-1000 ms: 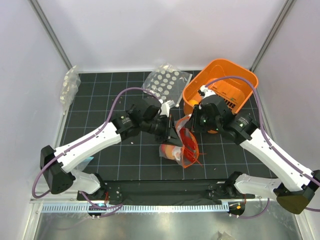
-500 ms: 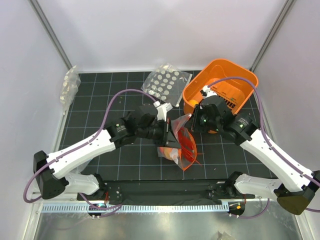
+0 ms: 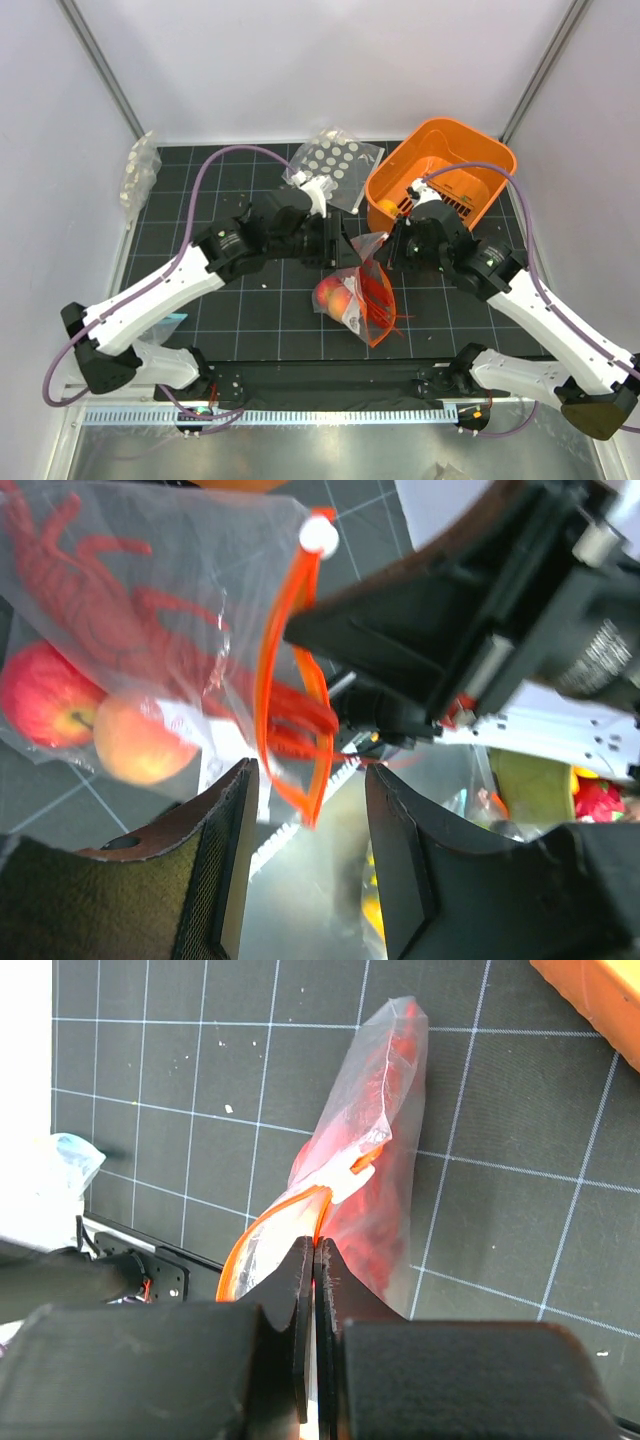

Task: Place the food in the zip-top bag and seal the zipper
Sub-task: Zip the zipper food storage bag at the center of the board.

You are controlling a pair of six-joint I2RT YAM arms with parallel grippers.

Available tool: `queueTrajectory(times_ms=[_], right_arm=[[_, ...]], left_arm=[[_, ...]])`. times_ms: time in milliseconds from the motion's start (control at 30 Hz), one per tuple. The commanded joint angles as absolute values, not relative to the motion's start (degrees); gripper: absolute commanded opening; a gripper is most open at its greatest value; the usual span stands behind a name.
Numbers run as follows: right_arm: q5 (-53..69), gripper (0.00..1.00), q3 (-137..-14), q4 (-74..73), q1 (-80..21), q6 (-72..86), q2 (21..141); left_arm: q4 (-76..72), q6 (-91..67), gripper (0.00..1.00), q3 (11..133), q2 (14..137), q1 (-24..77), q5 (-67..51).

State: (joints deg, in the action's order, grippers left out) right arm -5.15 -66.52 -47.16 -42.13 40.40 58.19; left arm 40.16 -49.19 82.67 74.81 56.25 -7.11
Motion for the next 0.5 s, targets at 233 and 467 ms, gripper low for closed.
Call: queueTrajectory(times_ms=[233,467], right_arm=[[-3.5,0.01,-68.9,-43.4,-41.9,38.8,56.4],[-1.3,0.01,-69.1,-40.8,-41.9,39.0,55.5]], left_arm=[[40.9,-47.0,0.50,86.2,83.0,56.3,-4.7],[37.5,-46.5,0.08,85.5,83.7,56.3,-7.9]])
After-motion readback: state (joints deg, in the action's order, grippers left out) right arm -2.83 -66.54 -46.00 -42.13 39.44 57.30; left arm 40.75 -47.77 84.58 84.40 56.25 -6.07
